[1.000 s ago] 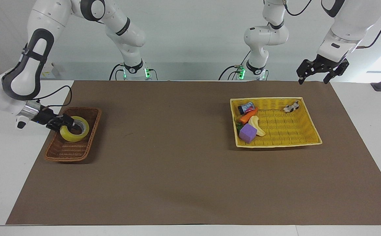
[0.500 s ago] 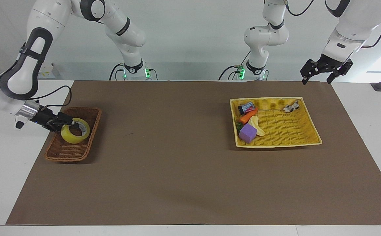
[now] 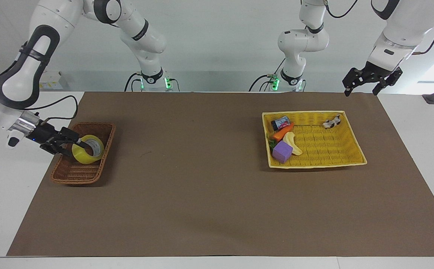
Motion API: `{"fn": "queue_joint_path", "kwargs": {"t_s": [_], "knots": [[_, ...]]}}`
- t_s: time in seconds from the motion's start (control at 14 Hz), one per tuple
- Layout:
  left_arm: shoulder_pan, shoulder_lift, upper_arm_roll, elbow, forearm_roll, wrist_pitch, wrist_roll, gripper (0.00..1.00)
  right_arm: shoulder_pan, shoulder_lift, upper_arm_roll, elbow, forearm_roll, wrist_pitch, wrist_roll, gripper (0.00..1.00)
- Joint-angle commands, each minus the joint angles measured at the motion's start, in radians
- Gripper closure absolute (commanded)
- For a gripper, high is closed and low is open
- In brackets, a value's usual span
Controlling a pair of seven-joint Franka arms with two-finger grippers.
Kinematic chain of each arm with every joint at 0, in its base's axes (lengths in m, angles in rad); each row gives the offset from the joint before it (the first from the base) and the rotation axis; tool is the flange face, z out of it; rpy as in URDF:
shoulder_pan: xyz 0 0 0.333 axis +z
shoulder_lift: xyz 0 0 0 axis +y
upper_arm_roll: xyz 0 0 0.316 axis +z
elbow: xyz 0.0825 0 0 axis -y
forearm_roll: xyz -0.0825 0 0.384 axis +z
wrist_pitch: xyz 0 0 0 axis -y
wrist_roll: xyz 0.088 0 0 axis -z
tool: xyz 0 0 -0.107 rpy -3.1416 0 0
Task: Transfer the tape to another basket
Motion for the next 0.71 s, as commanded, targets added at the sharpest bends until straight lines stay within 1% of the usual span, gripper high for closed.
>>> {"fn": "queue_joint_path", "kwargs": {"t_s": [0.0, 0.07, 0.29, 0.43, 0.5, 0.64], "knots": [[0.000, 0.004, 0.001, 0.019, 0.011, -0.017, 0.006, 0.00, 0.025, -0.020, 0.005, 0.023, -0.070, 0.043, -0.008, 0.00], [0.000, 0.004, 0.001, 0.019, 0.011, -0.018, 0.006, 0.00, 0.044, -0.022, 0.005, 0.031, -0.079, 0.045, -0.010, 0.00], [0.000, 0.004, 0.001, 0.019, 0.011, -0.017, 0.006, 0.00, 0.048, -0.024, 0.005, 0.032, -0.084, 0.045, -0.008, 0.00], [0.000, 0.004, 0.001, 0.019, 0.011, -0.017, 0.006, 0.00, 0.099, -0.048, 0.006, 0.043, -0.154, 0.050, 0.009, 0.00], [0.000, 0.004, 0.001, 0.019, 0.011, -0.017, 0.006, 0.00, 0.137, -0.062, 0.003, 0.061, -0.209, 0.060, 0.063, 0.00], [0.000, 0.004, 0.001, 0.019, 0.011, -0.017, 0.006, 0.00, 0.183, -0.100, 0.006, 0.063, -0.294, 0.064, 0.220, 0.00]]}}
